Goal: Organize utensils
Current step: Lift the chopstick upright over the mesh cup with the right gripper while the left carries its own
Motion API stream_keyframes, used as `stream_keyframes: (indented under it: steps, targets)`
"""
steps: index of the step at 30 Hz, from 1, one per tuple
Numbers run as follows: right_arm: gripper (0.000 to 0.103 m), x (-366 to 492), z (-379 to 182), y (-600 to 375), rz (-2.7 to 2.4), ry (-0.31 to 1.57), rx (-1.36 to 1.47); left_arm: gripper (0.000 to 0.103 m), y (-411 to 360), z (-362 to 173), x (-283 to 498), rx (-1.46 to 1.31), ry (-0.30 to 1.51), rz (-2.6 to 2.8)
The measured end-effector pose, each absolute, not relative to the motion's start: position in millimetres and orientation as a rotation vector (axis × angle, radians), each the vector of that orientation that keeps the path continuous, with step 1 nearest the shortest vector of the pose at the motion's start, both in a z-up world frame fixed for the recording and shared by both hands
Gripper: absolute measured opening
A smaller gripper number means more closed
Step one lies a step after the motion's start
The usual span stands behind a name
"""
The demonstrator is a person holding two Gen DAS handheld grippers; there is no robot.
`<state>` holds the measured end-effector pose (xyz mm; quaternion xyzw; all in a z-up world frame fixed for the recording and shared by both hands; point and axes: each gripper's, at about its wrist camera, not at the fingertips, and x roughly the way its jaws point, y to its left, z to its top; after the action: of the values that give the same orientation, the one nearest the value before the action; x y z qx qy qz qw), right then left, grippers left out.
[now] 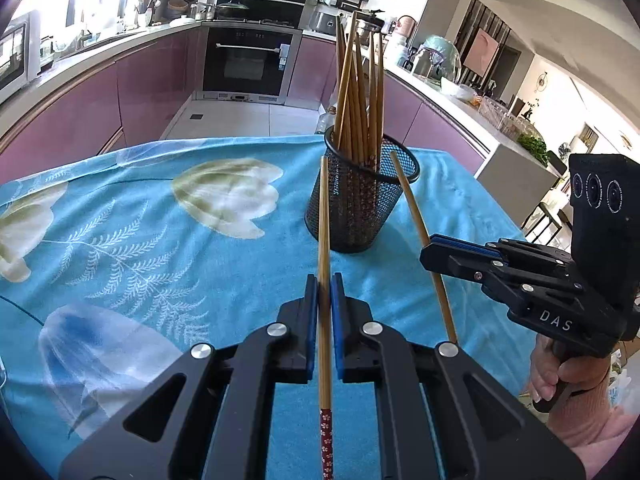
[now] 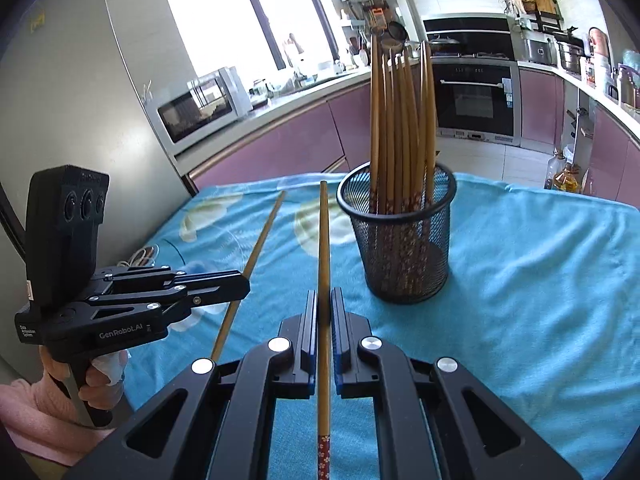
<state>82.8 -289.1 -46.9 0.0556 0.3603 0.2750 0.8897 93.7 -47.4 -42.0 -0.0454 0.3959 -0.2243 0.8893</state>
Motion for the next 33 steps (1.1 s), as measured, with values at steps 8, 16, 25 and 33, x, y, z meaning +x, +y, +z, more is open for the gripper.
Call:
stream_keyframes:
  steps: [8,16,25,33]
  targets:
    - [0.006,76,-24,-298,0.582,0.660,0.148,0.007,-45,-13,82,-0.130,0.758,-0.529]
    - [0.006,72,-8,-304,0.586,0.594,0.164,0.007,-44,10,74,-0.155,0.700,-0.567]
    - [0.006,76,8,-312,0.580,0.539,0.168,0.007,-43,23,78,-0.169,0.670,-0.560]
    - [0.006,81,22,-318,0.565,0.505,0.153,0.007,-48,37,84,-0.156,0.634,-0.560]
